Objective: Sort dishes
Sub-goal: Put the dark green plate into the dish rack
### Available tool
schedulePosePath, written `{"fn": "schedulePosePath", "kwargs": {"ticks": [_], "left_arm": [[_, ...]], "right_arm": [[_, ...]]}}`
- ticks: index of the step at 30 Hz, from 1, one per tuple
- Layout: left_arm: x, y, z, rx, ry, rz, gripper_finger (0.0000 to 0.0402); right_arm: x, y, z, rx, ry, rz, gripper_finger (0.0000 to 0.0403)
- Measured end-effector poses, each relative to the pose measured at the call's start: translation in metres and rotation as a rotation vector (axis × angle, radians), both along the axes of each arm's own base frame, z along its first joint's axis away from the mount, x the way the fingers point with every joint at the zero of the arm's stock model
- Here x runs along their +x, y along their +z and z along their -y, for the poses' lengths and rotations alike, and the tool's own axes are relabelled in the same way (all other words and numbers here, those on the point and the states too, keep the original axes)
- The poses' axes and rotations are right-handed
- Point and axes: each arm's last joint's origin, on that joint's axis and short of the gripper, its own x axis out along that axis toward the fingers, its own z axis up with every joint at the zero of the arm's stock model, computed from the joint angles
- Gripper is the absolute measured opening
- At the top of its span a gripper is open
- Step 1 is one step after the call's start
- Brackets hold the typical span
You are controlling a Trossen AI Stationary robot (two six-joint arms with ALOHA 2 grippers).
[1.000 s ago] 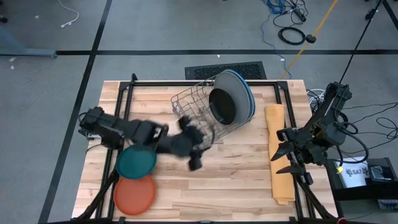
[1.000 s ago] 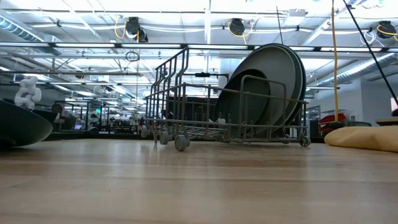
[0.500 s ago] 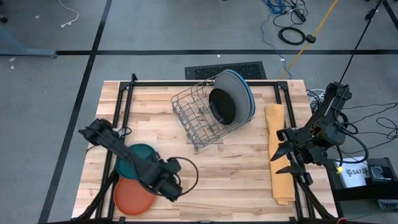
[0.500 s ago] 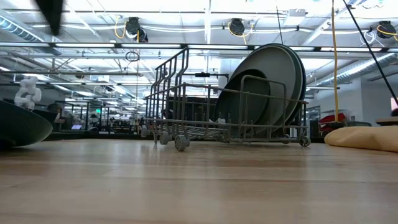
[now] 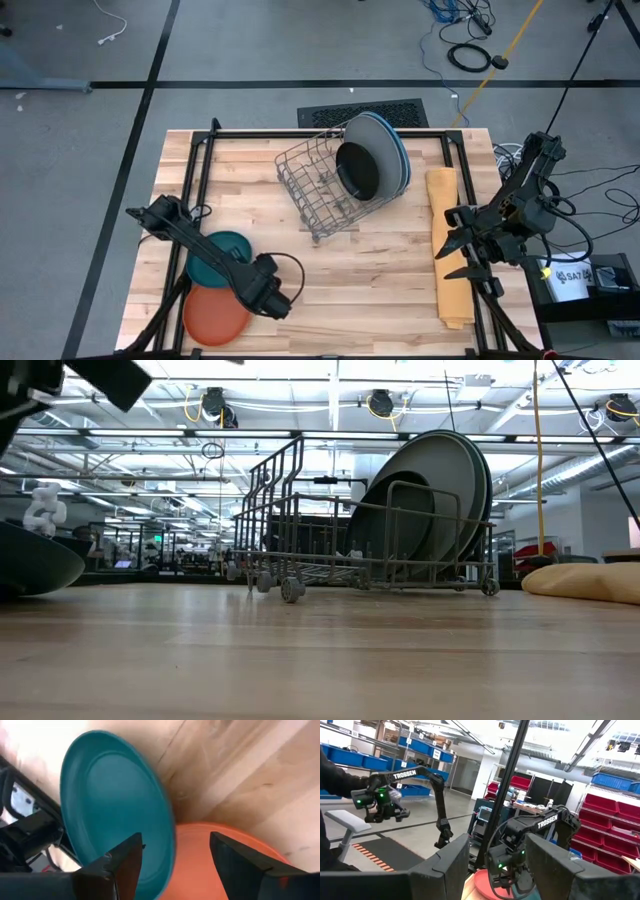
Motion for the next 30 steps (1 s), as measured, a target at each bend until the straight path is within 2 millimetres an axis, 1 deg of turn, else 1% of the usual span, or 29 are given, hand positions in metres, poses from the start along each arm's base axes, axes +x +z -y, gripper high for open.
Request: {"fn": "schedulePosePath", "kwargs": {"ticks": [4,12,16,18,20,22,26,27,30], "left_arm": [[-0.004,-0.009,-0.003,0.02,0.0,-0.025,0.0231],[-0.009,-0.036,-0.007,0.012,-0.001,-0.01,0.0231],[-0.015,-0.043,-0.01,0.032,-0.002,-0.039,0.0223],[-0.015,-0.044,-0.011,0.037,-0.003,-0.046,0.0203],[-0.015,-0.044,-0.011,0.031,-0.02,-0.049,0.0171],[-0.015,-0.044,-0.011,0.029,-0.03,-0.05,0.013],[-0.015,-0.044,-0.011,0.032,-0.037,-0.048,0.003],[-0.015,-0.044,-0.011,0.03,-0.046,-0.05,0.0017],[-0.015,-0.043,-0.011,0.024,-0.06,-0.052,0.0013]], "right_arm": [[0.0,0.0,0.0,0.001,0.0,0.0,0.0185],[0.0,0.0,0.0,0.001,0.0,0.0,0.0185],[0.0,0.0,0.0,0.002,0.0,0.001,0.0185],[0.0,0.001,0.0,0.007,0.0,0.004,0.0185],[0.0,0.001,0.0,0.007,0.0,0.005,0.0185],[0.0,0.001,0.0,0.007,0.0,0.004,0.0185],[0.0,0.001,0.0,0.007,0.0,0.005,0.0185],[0.0,0.001,0.0,0.007,0.0,0.005,0.0185],[0.0,0.001,0.0,0.007,0.0,0.005,0.0185]]}}
